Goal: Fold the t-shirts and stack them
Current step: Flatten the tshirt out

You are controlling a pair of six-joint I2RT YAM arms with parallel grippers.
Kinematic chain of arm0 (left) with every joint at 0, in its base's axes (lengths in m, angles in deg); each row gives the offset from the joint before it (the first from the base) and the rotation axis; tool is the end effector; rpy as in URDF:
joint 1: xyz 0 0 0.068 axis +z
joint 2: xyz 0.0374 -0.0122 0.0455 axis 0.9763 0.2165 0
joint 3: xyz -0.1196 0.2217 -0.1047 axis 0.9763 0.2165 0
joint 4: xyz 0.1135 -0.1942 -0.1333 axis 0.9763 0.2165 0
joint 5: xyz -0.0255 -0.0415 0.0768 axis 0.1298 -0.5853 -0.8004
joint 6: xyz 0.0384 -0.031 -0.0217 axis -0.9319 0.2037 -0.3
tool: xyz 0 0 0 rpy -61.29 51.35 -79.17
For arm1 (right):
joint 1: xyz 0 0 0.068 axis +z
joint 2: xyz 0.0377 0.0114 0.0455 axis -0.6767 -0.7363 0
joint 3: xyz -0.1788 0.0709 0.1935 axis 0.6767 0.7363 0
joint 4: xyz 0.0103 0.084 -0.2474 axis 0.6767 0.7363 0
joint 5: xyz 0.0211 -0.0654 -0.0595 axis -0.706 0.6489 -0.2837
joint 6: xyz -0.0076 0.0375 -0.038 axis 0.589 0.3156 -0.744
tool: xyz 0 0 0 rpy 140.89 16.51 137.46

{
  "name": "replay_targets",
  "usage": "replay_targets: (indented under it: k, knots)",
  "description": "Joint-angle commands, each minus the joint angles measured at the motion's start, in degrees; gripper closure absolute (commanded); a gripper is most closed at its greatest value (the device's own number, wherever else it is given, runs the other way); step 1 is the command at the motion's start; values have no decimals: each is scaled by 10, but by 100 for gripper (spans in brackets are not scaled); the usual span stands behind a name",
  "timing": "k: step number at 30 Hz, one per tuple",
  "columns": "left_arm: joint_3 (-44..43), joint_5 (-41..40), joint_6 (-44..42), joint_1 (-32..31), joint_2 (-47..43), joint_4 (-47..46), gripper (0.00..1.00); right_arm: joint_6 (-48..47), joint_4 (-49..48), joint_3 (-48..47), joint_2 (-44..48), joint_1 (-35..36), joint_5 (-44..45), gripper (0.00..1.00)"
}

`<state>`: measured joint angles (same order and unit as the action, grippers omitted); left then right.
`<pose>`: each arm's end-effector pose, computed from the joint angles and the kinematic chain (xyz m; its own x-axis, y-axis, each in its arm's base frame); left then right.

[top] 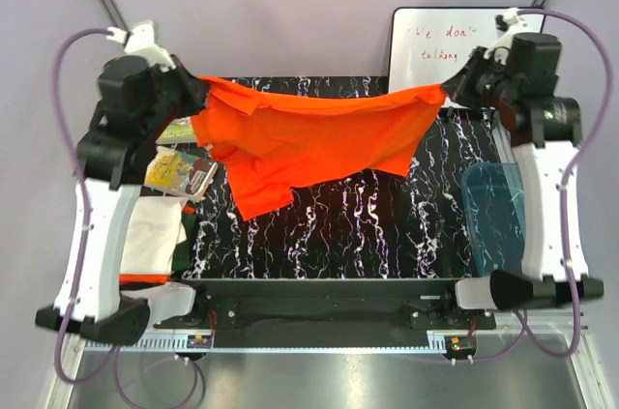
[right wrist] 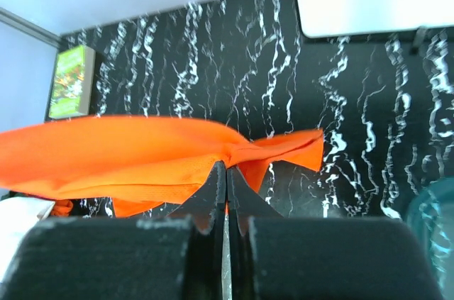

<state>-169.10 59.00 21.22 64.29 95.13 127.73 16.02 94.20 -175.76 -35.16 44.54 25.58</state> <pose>0.2236 -0.0519 0.5013 -0.3445 -0.3255 -0.8806 0.0832 0.9237 -0.3740 0.2760 0.0178 0.4855 -0.5045 0.2504 -0.8263 -0.1068 0.9316 0.3475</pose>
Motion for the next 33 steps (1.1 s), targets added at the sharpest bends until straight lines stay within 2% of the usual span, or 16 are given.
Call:
replay_targets:
  k: [1, 8, 13, 16, 22, 25, 31, 33]
  knots:
    - [9, -24, -19, -1, -100, -4, 100, -22, 7, 19, 95, 5, 36, 100]
    - [-8, -7, -24, -2, -212, 20, 100, -32, 39, 17, 224, 9, 41, 100]
    - [-62, 6, -27, -2, -243, 57, 100, -32, 56, 41, 288, 9, 47, 100]
    - [-101, 6, -31, -1, -232, 78, 100, -32, 57, 58, 312, 9, 55, 100]
    - [-131, 5, -34, -1, -144, 98, 100, -33, 27, 107, 293, 9, 68, 100]
    - [-121, 6, -28, -1, -60, 93, 100, -26, -13, 168, 265, 9, 70, 100]
    - [-44, 47, -16, 13, 77, 46, 100, -9, -129, 254, 158, 9, 79, 100]
    - [-21, 63, -12, 19, 115, 21, 100, -9, -169, 262, 88, 9, 82, 100]
